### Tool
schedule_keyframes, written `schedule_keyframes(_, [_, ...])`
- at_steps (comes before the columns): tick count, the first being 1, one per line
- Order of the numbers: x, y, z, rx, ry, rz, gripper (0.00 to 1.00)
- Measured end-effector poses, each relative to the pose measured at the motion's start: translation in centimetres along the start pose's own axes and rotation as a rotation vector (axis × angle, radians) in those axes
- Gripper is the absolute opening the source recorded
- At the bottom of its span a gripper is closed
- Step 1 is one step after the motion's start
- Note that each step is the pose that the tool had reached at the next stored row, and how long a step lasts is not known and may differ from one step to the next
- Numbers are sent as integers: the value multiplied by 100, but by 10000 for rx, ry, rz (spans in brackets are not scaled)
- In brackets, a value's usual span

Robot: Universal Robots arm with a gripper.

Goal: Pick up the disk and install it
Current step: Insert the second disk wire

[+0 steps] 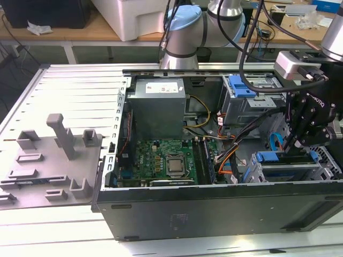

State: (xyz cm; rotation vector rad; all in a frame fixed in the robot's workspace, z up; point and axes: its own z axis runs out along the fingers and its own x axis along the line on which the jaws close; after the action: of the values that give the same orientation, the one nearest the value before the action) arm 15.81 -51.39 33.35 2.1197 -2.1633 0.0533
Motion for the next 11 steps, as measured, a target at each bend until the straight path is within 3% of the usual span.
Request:
schedule_keyframes(9, [-1, -1, 8, 0, -15, -2, 17])
schedule_keyframes(10, [-2, -2, 9, 0, -13, -3, 29])
schedule_keyframes(11, [-1, -1, 3, 0, 0, -1, 29])
